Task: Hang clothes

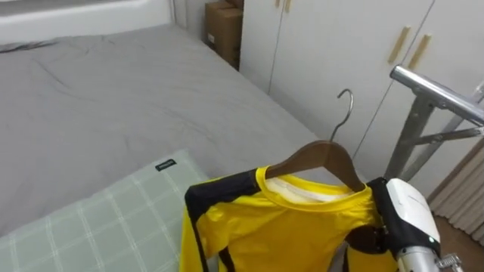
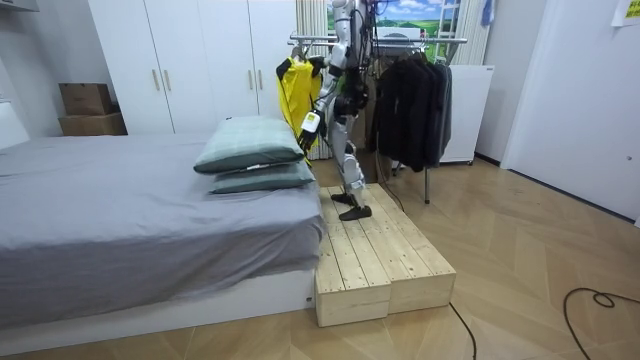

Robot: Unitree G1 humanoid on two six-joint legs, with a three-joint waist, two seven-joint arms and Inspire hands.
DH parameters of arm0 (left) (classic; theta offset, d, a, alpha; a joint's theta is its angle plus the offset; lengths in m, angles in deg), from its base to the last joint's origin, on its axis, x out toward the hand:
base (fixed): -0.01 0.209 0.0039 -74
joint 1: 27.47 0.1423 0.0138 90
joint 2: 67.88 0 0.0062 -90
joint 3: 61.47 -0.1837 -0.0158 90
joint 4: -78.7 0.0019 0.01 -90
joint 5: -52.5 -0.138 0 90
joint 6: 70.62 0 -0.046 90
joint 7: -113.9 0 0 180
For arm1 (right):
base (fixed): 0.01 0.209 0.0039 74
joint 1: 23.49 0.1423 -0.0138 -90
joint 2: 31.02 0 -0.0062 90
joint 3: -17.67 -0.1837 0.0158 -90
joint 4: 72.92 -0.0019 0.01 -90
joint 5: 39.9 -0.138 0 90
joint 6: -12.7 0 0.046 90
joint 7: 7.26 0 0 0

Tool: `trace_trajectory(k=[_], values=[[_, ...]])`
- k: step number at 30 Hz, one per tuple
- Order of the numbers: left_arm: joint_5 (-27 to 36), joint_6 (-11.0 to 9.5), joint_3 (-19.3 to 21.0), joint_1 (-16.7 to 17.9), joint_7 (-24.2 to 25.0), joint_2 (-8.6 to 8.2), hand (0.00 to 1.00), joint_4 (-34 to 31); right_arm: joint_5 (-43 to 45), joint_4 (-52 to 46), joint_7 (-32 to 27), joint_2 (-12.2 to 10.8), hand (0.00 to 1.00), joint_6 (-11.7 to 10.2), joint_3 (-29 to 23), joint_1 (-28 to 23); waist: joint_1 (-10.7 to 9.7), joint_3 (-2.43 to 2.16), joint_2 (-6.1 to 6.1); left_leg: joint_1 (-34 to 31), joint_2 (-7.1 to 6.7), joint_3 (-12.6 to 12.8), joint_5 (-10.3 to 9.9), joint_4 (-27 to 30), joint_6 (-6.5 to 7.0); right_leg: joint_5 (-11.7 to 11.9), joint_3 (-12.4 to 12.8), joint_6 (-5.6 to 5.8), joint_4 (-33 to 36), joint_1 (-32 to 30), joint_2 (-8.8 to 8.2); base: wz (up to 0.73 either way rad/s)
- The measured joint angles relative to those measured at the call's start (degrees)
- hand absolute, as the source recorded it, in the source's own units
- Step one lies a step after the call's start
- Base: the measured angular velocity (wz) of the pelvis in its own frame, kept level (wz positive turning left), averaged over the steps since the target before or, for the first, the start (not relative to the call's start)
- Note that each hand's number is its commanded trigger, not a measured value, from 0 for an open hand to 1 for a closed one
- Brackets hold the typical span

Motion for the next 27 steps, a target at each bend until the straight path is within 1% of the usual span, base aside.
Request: trace_trajectory(k=[1, 2, 3, 4, 5, 6, 7, 8, 9, 10, 11, 12, 13, 14, 15, 16, 17, 18, 19, 20, 21, 22, 23, 24, 26, 27], values=[[0.16, 0.14, -0.06, 0.14, -0.03, 0.02, 0.0, 0.34, 0.0, -0.14, 0.02, 0.01, 1.0, 0.04, 0.31, 0.27, 0.07, -0.07, -0.13, -0.3, 0.31, -1.09, -0.14, 3.07, -0.01, -0.83, 2.68, -0.1, 0.45, 0.01, 0.65, -0.82], [0.22, 0.26, -0.05, 0.67, -0.09, 0.03, 0.0, 0.31, -0.23, -0.76, 0.08, 0.19, 1.0, 0.12, 1.06, 0.29, 0.5, -0.06, -0.03, -0.83, 0.92, -3.78, -0.11, 6.44, 0.01, -0.97, 5.54, -0.41, 0.49, 0.16, 1.81, -0.98], [0.25, 0.26, -0.01, 1.08, -0.23, 0.03, 0.0, 0.26, -0.38, -1.17, 0.08, 0.27, 1.0, 0.12, 1.65, 0.29, 0.56, -0.05, 0.1, -1.27, 1.31, -5.78, -0.11, 8.43, 0.02, -0.99, 7.03, -0.56, 0.42, 0.31, 2.43, -1.27], [0.68, 0.43, 0.7, 1.81, -0.84, 0.17, 0.0, 0.27, -0.53, -1.55, 0.06, 0.28, 1.0, 0.11, 2.64, 0.32, 0.79, -0.14, 0.2, -3.33, 1.35, -11.38, 0.02, 12.31, 0.61, -0.85, 10.28, -0.97, 0.43, 1.01, 3.64, -1.4], [1.38, 1.32, 1.25, 2.34, -1.19, 0.04, 0.0, 0.31, -0.78, -1.54, 0.05, 0.3, 1.0, 0.32, 3.02, 0.26, 1.16, -0.2, 0.29, -4.51, 0.68, -17.93, -0.8, 13.57, 1.11, -0.52, 13.41, -1.21, 0.44, 1.38, 4.56, -1.37], [1.6, 1.88, 1.28, 2.61, -1.34, 0.04, 0.0, 0.3, -0.77, -1.54, 0.04, 0.31, 1.0, 0.44, 3.03, 0.25, 1.04, -0.19, 0.27, -5.33, 0.21, -20.42, -1.07, 13.42, 0.97, -0.43, 14.6, -1.21, 0.49, 1.44, 4.81, -1.24], [2.33, 2.97, 1.35, 2.94, -1.62, -0.07, 0.0, 0.31, -0.73, -1.56, -0.16, 0.38, 1.0, 0.83, 2.9, 0.26, 1.01, -0.17, 0.16, -7.41, -0.83, -24.59, -1.1, 12.4, 0.93, -0.16, 17.16, -1.05, 0.55, 1.43, 5.29, -1.12], [3.1, 3.66, 1.84, 3.07, -2.05, -0.33, 0.0, 0.31, -0.66, -1.55, -0.45, 0.41, 1.0, 1.13, 2.85, 0.26, 1.4, -0.17, 0.18, -9.57, -1.3, -28.2, -0.94, 10.33, 0.67, 0.29, 19.73, -0.68, 0.35, 1.4, 5.87, -1.14], [3.69, 3.85, 2.14, 3.18, -2.25, -0.42, 0.0, 0.31, -0.66, -1.5, -0.5, 0.41, 1.0, 1.17, 2.91, 0.29, 1.7, -0.16, 0.16, -10.14, -1.77, -29.94, -0.75, 8.63, 0.43, 0.69, 21.03, -0.6, 0.3, 1.33, 6.13, -1.21], [5.59, 4.07, 2.48, 3.53, -2.88, -0.8, 0.0, 0.31, -0.67, -1.49, -0.51, 0.54, 1.0, 1.17, 3.05, 0.34, 1.84, -0.18, 0.48, -11.05, -2.28, -32.59, -0.39, 4.47, 0.47, 1.1, 23.72, -0.22, 0.29, 1.27, 7.12, -1.21], [7.09, 4.74, 2.68, 3.74, -3.6, -1.36, 0.0, 0.31, -0.7, -1.49, -0.54, 0.69, 1.0, 1.21, 3.04, 0.34, 1.86, -0.14, 0.97, -11.94, -2.97, -35.32, -0.1, 1.47, 0.31, 1.47, 25.92, 0.06, 0.32, 0.86, 8.15, -1.22], [7.63, 5.13, 2.74, 3.83, -3.89, -1.62, 0.0, 0.34, -0.69, -1.49, -0.54, 0.77, 1.0, 1.28, 3.16, 0.33, 1.96, -0.19, 1.24, -12.25, -3.16, -36.26, 0.71, 1.3, 0.02, 1.61, 26.75, 0.28, 0.37, 0.78, 8.63, -1.14], [8.74, 5.76, 2.74, 3.98, -4.21, -1.73, 0.0, 0.36, -0.64, -1.49, -0.55, 0.64, 1.0, 1.36, 3.47, 0.33, 1.75, -0.33, 1.38, -12.05, -3.77, -37.52, 1.65, 1.07, -0.19, 2.12, 27.4, 0.85, 0.42, 0.4, 9.21, -0.96], [10.01, 5.93, 2.7, 3.92, -4.84, -1.74, 0.0, 0.36, -0.79, -1.49, -0.55, 0.5, 1.0, 1.36, 3.5, 0.34, 1.52, -0.35, 1.23, -11.96, -3.85, -37.12, 2.41, 0.98, 0.04, 2.54, 27.52, 1.48, 0.18, 0.11, 9.25, -0.8], [10.35, 5.99, 2.6, 3.92, -5.06, -1.79, 0.0, 0.36, -0.81, -1.49, -0.55, 0.53, 1.0, 1.36, 3.41, 0.33, 1.36, -0.36, 1.15, -11.98, -3.87, -36.43, 2.98, 1.0, 0.2, 2.68, 27.54, 1.71, 0.15, -0.08, 9.25, -0.5], [10.34, 6.23, 2.39, 3.92, -5.38, -2.04, 0.0, 0.35, -0.71, -1.49, -0.55, 0.63, 1.0, 1.37, 3.12, 0.34, 0.68, -0.4, 0.91, -12.2, -3.83, -35.82, 3.89, 1.01, 0.24, 2.84, 28.03, 1.95, 0.24, -0.42, 9.37, -0.25], [10.27, 6.75, 2.05, 3.85, -5.83, -2.28, 0.0, 0.32, -0.32, -1.61, -0.54, 0.68, 1.0, 1.41, 3.01, 0.43, 0.06, -0.46, 0.69, -12.54, -3.99, -35.4, 4.14, 0.95, 0.37, 2.95, 29.59, 2.3, 0.1, -0.64, 9.66, -0.22], [10.27, 7.08, 1.98, 3.81, -5.86, -2.4, 0.0, 0.32, 0.0, -1.84, -0.53, 0.69, 1.0, 1.49, 3.0, 0.44, 0.04, -0.43, 0.62, -12.53, -3.98, -34.85, 4.2, 0.77, 0.47, 3.06, 30.4, 2.47, -0.02, -0.74, 9.86, -0.3], [10.28, 7.67, 1.84, 3.82, -5.86, -2.62, 0.0, 0.34, 0.57, -2.44, -0.53, 0.68, 1.0, 1.49, 3.04, 0.46, 0.18, -0.39, 0.64, -12.55, -4.03, -34.06, 4.36, 0.31, 0.72, 3.48, 31.52, 3.01, -0.83, -0.88, 9.93, -0.36], [10.29, 7.8, 1.74, 3.82, -5.86, -2.62, 0.0, 0.34, 0.61, -2.72, -0.53, 0.67, 1.0, 1.51, 3.05, 0.46, 0.2, -0.37, 0.59, -12.63, -4.13, -33.78, 4.47, 0.02, 0.9, 3.69, 32.03, 3.28, -1.06, -1.07, 9.93, -0.46], [10.29, 7.89, 1.72, 3.82, -5.85, -2.7, 0.0, 0.33, 0.83, -3.46, -0.53, 0.66, 1.0, 1.9, 3.05, 0.46, 0.23, -0.29, 0.4, -12.91, -4.32, -32.94, 4.63, -0.27, 1.17, 4.11, 32.8, 3.43, -1.09, -1.7, 9.9, -0.39], [10.29, 8.22, 1.68, 3.82, -5.77, -2.88, 0.0, 0.34, 1.54, -4.12, -0.53, 0.57, 1.0, 2.81, 3.05, 0.46, 0.21, -0.28, 0.36, -13.23, -4.55, -32.39, 4.74, -0.35, 1.35, 4.35, 33.43, 3.73, -1.1, -2.0, 9.86, -0.35], [10.29, 8.5, 1.66, 3.83, -5.67, -2.94, 0.0, 0.34, 1.71, -4.15, -0.53, 0.53, 1.0, 3.05, 3.04, 0.41, 0.18, -0.27, 0.34, -13.26, -4.67, -32.13, 4.76, -0.46, 1.4, 4.48, 34.0, 3.95, -1.12, -2.1, 9.88, -0.29], [10.29, 8.91, 1.6, 3.84, -5.5, -3.07, 0.0, 0.47, 1.65, -4.15, -0.48, 0.53, 1.0, 3.63, 3.05, 0.08, 0.18, -0.25, 0.28, -13.08, -4.74, -31.3, 4.9, -0.9, 1.63, 4.56, 34.96, 4.07, -1.48, -2.1, 9.88, -0.3], [10.28, 8.93, 1.06, 3.84, -5.18, -3.1, 0.0, 1.24, 1.43, -4.15, -0.36, 0.52, 1.0, 4.02, 3.37, -0.4, 0.2, -0.11, 0.01, -12.97, -4.87, -29.99, 5.0, -1.5, 1.89, 4.86, 36.36, 4.53, -1.97, -2.62, 9.94, -0.38], [10.29, 8.98, 0.86, 3.84, -4.85, -3.11, 0.0, 2.03, 1.44, -4.15, -0.28, 0.51, 1.0, 4.02, 3.98, -0.72, 0.18, -0.13, -0.15, -12.73, -4.84, -28.84, 5.03, -2.09, 2.03, 5.2, 37.55, 5.0, -2.83, -2.62, 10.06, -0.5]])
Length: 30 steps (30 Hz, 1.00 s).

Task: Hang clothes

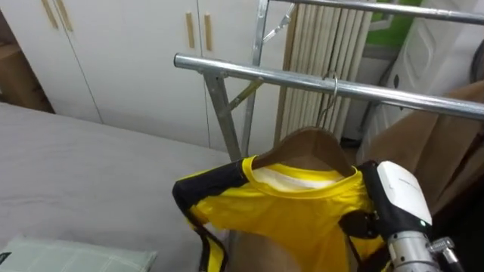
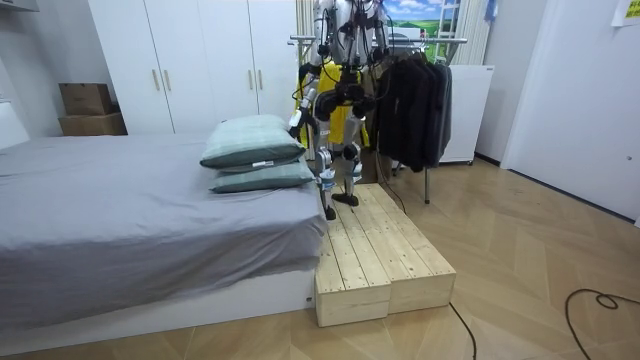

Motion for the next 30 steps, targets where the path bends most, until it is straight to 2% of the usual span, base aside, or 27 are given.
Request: trace_trajectory(k=[4, 7, 8, 9, 10, 11, 12, 13, 14, 15, 17, 18, 19, 20, 23, 30], values=[[-0.01, 0.01, -0.57, 0.1, 0.75, 0.0, 0.0, 2.73, 0.33, 0.31, 1.67, -0.45, 1.0, 0.02, 0.34, -0.91, -0.45, -0.02, -0.4, 0.92, 0.1, 4.07, 0.02, -0.9, 0.71, 2.18, 1.84, 1.5, -2.99, 0.2, -0.23, -0.46], [-0.02, 0.01, -0.42, 0.32, 1.75, 0.01, 0.0, 3.87, 0.3, 0.99, 1.66, -0.46, 1.0, 0.03, -0.57, -1.68, -0.39, 0.05, -0.56, 1.76, 0.21, 6.5, -0.62, -1.11, 1.34, 2.35, 1.97, 1.58, -3.08, 0.16, -0.32, -0.4], [-0.03, 0.01, -0.39, 0.53, 2.49, 0.01, 0.0, 4.61, 0.35, 1.17, 1.65, -0.45, 1.0, 0.03, -0.64, -1.67, 0.33, 0.11, -0.53, 2.73, 0.52, 8.31, -0.93, -1.78, 1.32, 2.62, -0.66, 1.58, -3.2, -0.1, -1.14, -0.58], [-0.03, 0.01, -0.39, 0.74, 2.82, 0.01, 0.0, 4.94, 0.33, 1.2, 1.62, -0.44, 1.0, 0.03, -0.64, -1.68, 0.43, 0.2, -0.42, 3.22, 1.06, 9.02, -1.24, -1.82, 1.25, 2.66, -3.2, 1.55, -3.23, -0.17, -1.77, -0.65], [-0.09, 0.04, -0.33, 1.37, 3.26, 0.05, 0.0, 5.24, 0.4, 1.2, 1.59, -0.46, 1.0, -0.06, -0.65, -1.7, 0.44, 0.31, -0.26, 4.04, 1.44, 10.25, -1.79, -1.82, 1.07, 2.57, -9.37, 1.39, -3.02, -0.14, -3.72, -0.5], [-0.11, 0.14, -0.38, 2.11, 3.6, 0.06, 0.0, 5.24, 0.66, 1.36, 1.44, -0.42, 1.0, -0.07, -0.71, -1.69, 0.44, 0.48, -0.11, 4.84, 1.98, 11.69, -2.35, -1.76, 0.7, 2.06, -16.27, 0.74, -2.06, -0.43, -6.03, -0.47], [-0.13, 0.22, -0.38, 2.57, 3.7, 0.12, 0.0, 5.24, 0.74, 1.51, 1.39, -0.43, 1.0, -0.09, -0.7, -1.71, 0.52, 0.61, 0.07, 5.36, 2.28, 12.73, -2.6, -1.76, 0.43, 1.28, -19.65, 0.39, -0.69, -0.93, -7.43, -0.35], [-0.33, 0.46, -0.37, 3.16, 3.81, 0.26, 0.0, 5.24, 0.98, 1.67, 1.33, -0.32, 1.0, -0.09, -0.71, -1.81, 0.51, 0.73, -0.26, 6.56, 2.78, 14.5, -3.09, -1.59, -0.26, -1.2, -25.56, 0.09, 3.09, -1.74, -9.8, -0.14], [-0.82, 0.82, -0.29, 3.26, 3.95, 0.67, 0.0, 5.23, 1.28, 1.81, 1.24, -0.2, 1.0, -0.11, -0.7, -1.95, 0.32, 0.87, -1.2, 7.13, 2.77, 14.84, -3.63, -0.56, -0.97, -2.71, -27.56, 1.56, 5.16, -2.59, -11.11, 0.0], [-0.92, 0.9, -0.16, 3.26, 4.09, 0.83, 0.0, 5.21, 1.44, 1.97, 1.27, -0.05, 1.0, -0.11, -0.7, -2.03, 0.21, 0.79, -1.16, 7.07, 2.66, 14.1, -3.69, 0.04, -1.02, -3.14, -26.6, 1.78, 5.15, -2.69, -10.27, 0.0], [-3.13, 1.16, 0.9, 3.34, 4.94, 0.97, 0.0, 5.18, 1.93, 1.45, 1.42, -0.09, 1.0, -0.1, -0.67, -1.95, 1.1, 0.76, -0.28, 5.95, 2.37, 9.12, -3.45, -0.03, -1.34, -1.92, -24.58, 0.56, 1.97, -1.58, -7.73, -0.22], [-3.53, 1.3, 1.55, 3.36, 5.12, 0.99, 0.0, 5.18, 1.97, 1.21, 1.45, -0.12, 1.0, -0.1, -0.63, -1.96, 1.45, 0.75, -0.15, 5.85, 2.35, 8.27, -3.51, -0.15, -1.26, -1.47, -24.2, 0.15, 1.43, -1.41, -7.25, -0.35], [-3.55, 1.88, 1.95, 3.37, 5.24, 1.16, 0.0, 5.18, 2.32, 0.89, 1.49, -0.11, 1.0, -0.09, -0.44, -1.99, 1.6, 0.73, 0.02, 5.69, 2.38, 6.81, -3.55, -0.3, -1.21, -0.63, -23.87, -1.07, 0.75, -0.94, -6.68, -0.25], [-3.53, 2.28, 2.04, 3.37, 5.24, 1.24, 0.0, 5.17, 2.54, 0.77, 1.47, -0.04, 1.0, -0.09, -0.42, -2.03, 1.56, 0.55, 0.27, 5.85, 2.35, 5.6, -3.72, -0.73, -1.35, -0.6, -23.82, -1.13, 0.6, -0.84, -6.33, -0.16], [-3.53, 2.29, 2.04, 3.35, 5.24, 1.35, 0.0, 5.09, 2.62, 0.2, 1.35, 0.02, 1.0, -0.09, -0.18, -1.96, 1.61, 0.51, 0.33, 6.27, 2.3, 5.15, -3.74, -1.55, -1.69, -0.56, -23.7, -1.18, 0.27, -0.86, -5.61, -0.05], [-3.53, 2.41, 2.06, 3.28, 4.96, 1.4, 0.0, 5.11, 4.68, -0.46, 0.9, -0.18, 1.0, 0.01, 0.34, -1.93, 1.53, 0.48, 0.15, 6.66, 2.13, 5.1, -3.61, -2.91, -1.84, -0.3, -23.66, -1.17, -0.08, -0.69, -5.44, 0.0]])
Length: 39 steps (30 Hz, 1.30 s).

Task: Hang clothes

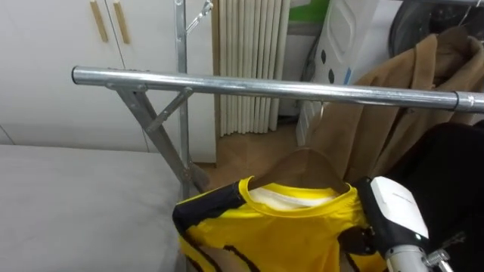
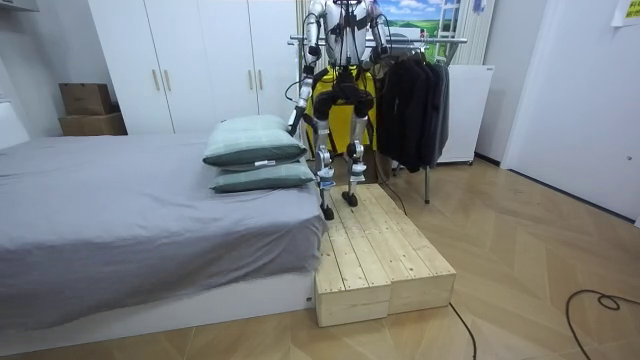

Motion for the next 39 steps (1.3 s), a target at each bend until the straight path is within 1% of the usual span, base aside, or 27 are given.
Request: trace_trajectory(k=[6, 8, 13, 21, 25, 39], values=[[0.0, 0.08, -0.03, 0.01, -0.2, 0.01, 0.0, 0.01, 2.33, -0.43, -0.18, -0.32, 1.0, 0.0, -0.03, 0.0, 0.05, 0.02, -0.17, 0.0, -0.05, -1.12, 0.0, -0.53, 0.0, 0.36, 0.14, -0.13, -1.11, 0.61, 0.45, -0.01], [0.0, 0.08, -0.12, 0.01, -0.67, 0.08, 0.0, 0.01, 3.04, -0.48, -0.63, -0.3, 1.0, 0.0, 0.02, 0.0, 0.08, 0.01, -0.45, 0.01, -0.06, -1.54, 0.01, -0.68, -0.01, 0.38, 0.1, -0.16, -1.21, 0.67, 0.55, 0.0], [0.0, 0.08, -0.69, 0.0, -1.63, 0.13, 0.0, 0.01, 4.41, -0.48, -1.79, -0.27, 1.0, 0.0, 0.13, 0.01, 0.1, -0.01, -0.58, -0.02, -0.07, -2.57, 0.02, -0.75, -0.04, 0.47, -0.18, -0.28, -1.64, 0.95, 0.62, 0.04], [0.0, 0.07, -0.68, 0.0, -1.99, 0.18, 0.0, 0.0, 4.95, -0.47, -1.95, -0.26, 1.0, 0.09, 0.14, 0.02, 0.34, 0.05, -0.91, 0.21, -0.04, -2.76, 0.02, -0.91, -0.04, 0.5, -0.32, -0.32, -1.99, 1.4, 0.68, 0.0], [0.0, 0.07, -0.69, 0.0, -1.99, 0.32, 0.0, -0.08, 5.81, -0.47, -2.26, -0.25, 1.0, 0.68, 0.14, 0.02, 0.46, 0.03, -1.01, 0.48, -0.04, -2.73, 0.02, -1.08, -0.04, 0.5, -0.65, -0.31, -1.98, 1.62, 0.69, 0.0], [-0.1, 0.07, -1.29, -0.01, -1.99, 0.53, 0.0, -0.49, 7.28, -0.3, -3.77, -0.25, 1.0, 0.86, 1.19, -0.22, 0.45, 0.07, -0.92, 0.66, -0.01, -2.75, 0.06, -1.08, -0.11, 0.49, -0.56, -0.32, -1.89, 1.74, 0.72, 0.0]])
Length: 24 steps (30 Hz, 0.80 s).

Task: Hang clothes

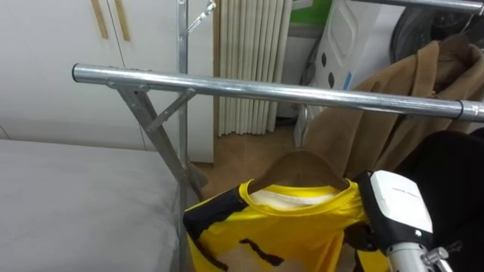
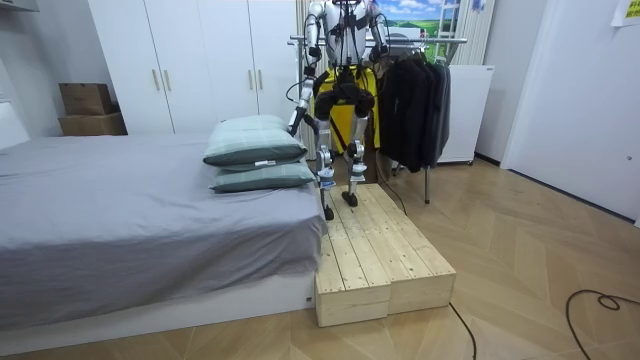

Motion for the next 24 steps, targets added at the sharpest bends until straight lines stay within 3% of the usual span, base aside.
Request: trace_trajectory(k=[6, 10, 15, 24], values=[[0.0, 0.0, -0.04, 0.0, 0.0, 0.01, 0.0, -0.01, -0.1, 1.45, -4.6, -0.12, 1.0, -1.0, 1.62, -1.8, 0.16, 0.29, 0.55, 0.99, -0.02, -0.06, -0.02, -0.08, 0.0, -0.14, 0.19, 0.17, -0.12, 1.07, 0.0, 0.0], [0.0, 0.01, -0.57, 0.01, -0.13, 0.02, 0.0, -1.19, -0.07, 2.68, -7.26, -1.39, 1.0, -1.18, 2.15, -3.17, 1.32, 0.34, 0.79, 0.85, -0.04, -0.06, -0.03, 0.22, 0.01, -0.15, 0.34, 0.17, -0.2, 1.04, -0.02, -0.02], [0.0, 0.0, -0.59, 0.01, -0.33, 0.03, 0.0, -2.37, -0.03, 5.54, -8.75, -1.49, 1.0, -1.52, 4.27, -3.18, 1.43, 0.03, 1.42, 0.84, -0.03, -0.13, 0.0, 0.29, -0.02, 0.04, 0.3, -0.09, -0.18, 1.05, -0.02, 0.0], [0.05, -0.02, -1.87, -0.01, -0.91, 0.03, 0.0, -2.92, 1.64, 9.37, -18.88, -1.11, 1.0, -3.67, 4.7, -3.75, 1.31, -0.13, 1.78, 0.92, -0.06, -0.7, 0.07, 0.27, -0.12, 0.11, -0.12, -0.2, -0.14, 1.23, 0.01, 0.01]])
